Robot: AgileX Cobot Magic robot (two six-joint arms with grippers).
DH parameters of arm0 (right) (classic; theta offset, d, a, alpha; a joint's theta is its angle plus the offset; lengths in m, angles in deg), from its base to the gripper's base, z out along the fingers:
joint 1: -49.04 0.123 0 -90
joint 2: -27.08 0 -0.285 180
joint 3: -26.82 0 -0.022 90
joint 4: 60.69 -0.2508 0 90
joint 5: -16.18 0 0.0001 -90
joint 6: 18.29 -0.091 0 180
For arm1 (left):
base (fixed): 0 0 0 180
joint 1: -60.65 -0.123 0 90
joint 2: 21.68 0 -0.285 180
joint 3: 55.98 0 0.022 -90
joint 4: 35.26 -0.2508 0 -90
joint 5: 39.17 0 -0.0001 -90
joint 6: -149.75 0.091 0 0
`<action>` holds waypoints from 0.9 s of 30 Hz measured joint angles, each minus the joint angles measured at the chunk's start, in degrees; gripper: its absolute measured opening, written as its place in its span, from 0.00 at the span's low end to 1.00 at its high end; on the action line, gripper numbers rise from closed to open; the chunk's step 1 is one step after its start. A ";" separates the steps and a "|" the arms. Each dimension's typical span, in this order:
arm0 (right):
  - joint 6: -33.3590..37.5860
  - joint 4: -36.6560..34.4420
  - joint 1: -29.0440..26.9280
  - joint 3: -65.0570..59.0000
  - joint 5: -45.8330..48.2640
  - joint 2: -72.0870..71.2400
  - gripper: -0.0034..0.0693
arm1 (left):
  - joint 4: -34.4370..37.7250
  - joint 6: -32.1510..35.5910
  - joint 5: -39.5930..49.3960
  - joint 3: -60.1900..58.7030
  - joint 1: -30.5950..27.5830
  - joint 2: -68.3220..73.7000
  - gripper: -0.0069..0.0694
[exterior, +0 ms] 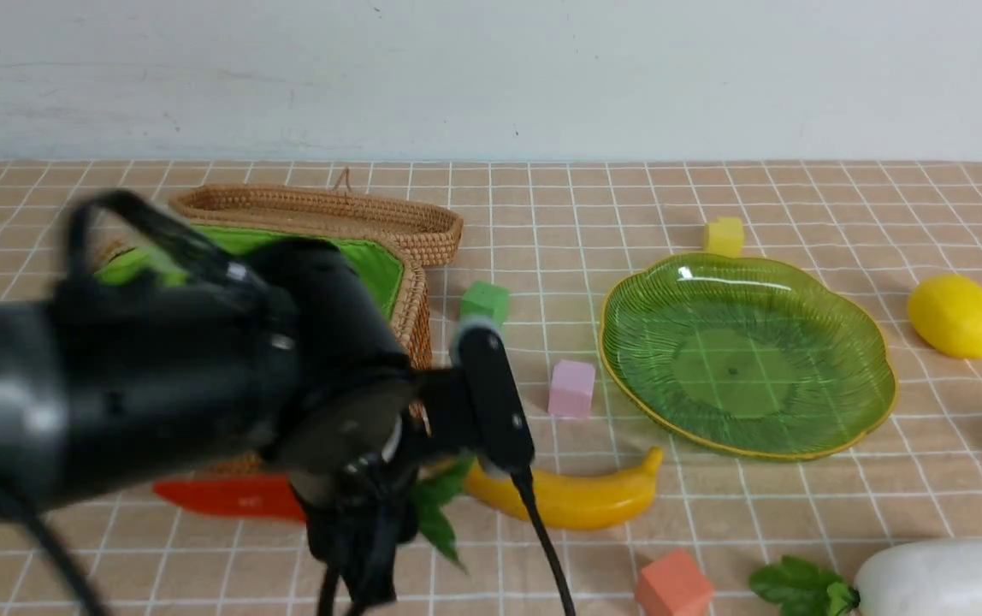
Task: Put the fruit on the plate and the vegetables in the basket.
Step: Use the left arm to grab a carrot and put it into the left basket, then use the right arm to grab a banana and put it into the right plate
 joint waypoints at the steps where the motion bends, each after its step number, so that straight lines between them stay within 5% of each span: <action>1: 0.00 -0.07 0.00 0.00 -2.67 0.00 0.09 | -3.53 -0.07 -3.76 0.00 -1.64 -4.45 0.58; 13: 0.00 -1.70 0.00 0.00 -5.26 0.04 0.10 | -12.83 -1.94 -23.87 3.06 -21.96 -0.58 0.58; 16: 0.00 -1.77 0.00 0.06 -4.91 0.62 0.10 | -13.14 -4.26 -24.66 4.21 -22.72 2.66 0.64; 22: 0.00 -1.53 0.00 4.84 4.61 9.71 0.10 | -13.76 -9.28 -24.60 4.51 -22.02 3.62 0.95; 27: -0.32 1.71 0.00 10.08 9.44 18.46 0.10 | -13.07 -17.66 -19.01 4.51 -17.49 -0.97 0.92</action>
